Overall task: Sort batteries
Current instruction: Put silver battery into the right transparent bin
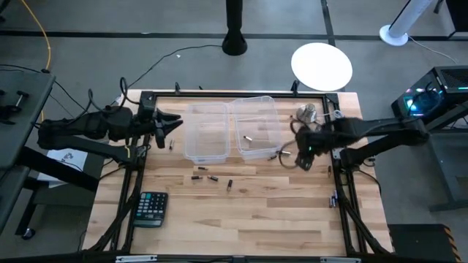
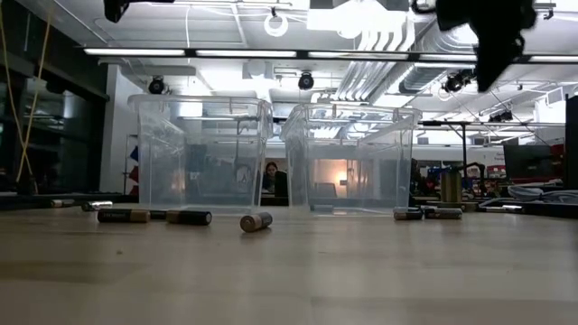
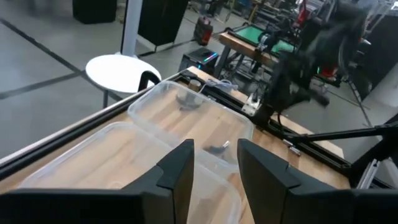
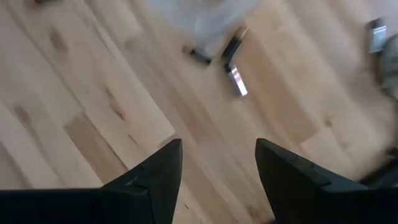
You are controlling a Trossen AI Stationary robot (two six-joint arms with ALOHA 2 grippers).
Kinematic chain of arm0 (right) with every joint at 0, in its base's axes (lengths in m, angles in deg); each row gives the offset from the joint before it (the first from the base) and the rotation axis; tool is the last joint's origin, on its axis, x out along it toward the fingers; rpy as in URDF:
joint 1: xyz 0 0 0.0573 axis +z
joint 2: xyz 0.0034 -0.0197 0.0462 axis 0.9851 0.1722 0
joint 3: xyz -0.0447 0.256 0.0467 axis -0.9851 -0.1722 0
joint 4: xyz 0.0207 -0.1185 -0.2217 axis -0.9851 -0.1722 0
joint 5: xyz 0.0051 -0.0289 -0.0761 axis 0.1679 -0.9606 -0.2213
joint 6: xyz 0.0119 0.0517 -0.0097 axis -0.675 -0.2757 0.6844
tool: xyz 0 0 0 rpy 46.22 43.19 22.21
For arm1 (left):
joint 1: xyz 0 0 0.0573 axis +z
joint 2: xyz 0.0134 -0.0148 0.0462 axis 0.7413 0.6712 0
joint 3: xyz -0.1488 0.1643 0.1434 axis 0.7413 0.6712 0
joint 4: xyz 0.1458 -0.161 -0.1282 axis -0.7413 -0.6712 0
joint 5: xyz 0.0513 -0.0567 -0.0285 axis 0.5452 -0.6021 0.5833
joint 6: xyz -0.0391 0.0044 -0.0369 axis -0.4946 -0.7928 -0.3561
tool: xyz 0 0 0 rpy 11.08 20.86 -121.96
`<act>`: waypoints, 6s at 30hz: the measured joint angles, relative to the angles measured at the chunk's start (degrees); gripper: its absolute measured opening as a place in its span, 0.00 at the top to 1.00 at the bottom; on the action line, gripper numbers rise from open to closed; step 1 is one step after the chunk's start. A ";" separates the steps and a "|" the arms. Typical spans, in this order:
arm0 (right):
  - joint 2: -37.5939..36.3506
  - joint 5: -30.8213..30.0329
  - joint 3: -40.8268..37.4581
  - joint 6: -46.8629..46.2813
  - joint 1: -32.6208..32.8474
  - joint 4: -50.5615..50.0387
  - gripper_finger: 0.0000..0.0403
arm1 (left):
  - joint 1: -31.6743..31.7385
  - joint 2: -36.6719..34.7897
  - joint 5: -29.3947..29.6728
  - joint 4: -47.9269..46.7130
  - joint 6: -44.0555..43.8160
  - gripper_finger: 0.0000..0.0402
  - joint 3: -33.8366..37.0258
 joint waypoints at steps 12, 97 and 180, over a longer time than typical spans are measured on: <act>4.31 -1.12 -27.57 6.49 -5.74 37.10 0.51 | 0.00 0.45 1.29 0.15 2.71 0.71 0.00; 28.33 2.06 3.52 23.77 -54.10 22.21 0.48 | 0.00 0.45 5.20 0.19 7.47 0.71 -0.04; 13.47 -8.15 2.47 4.28 -41.20 -1.34 0.51 | -0.02 0.45 6.73 0.54 7.95 0.71 -0.04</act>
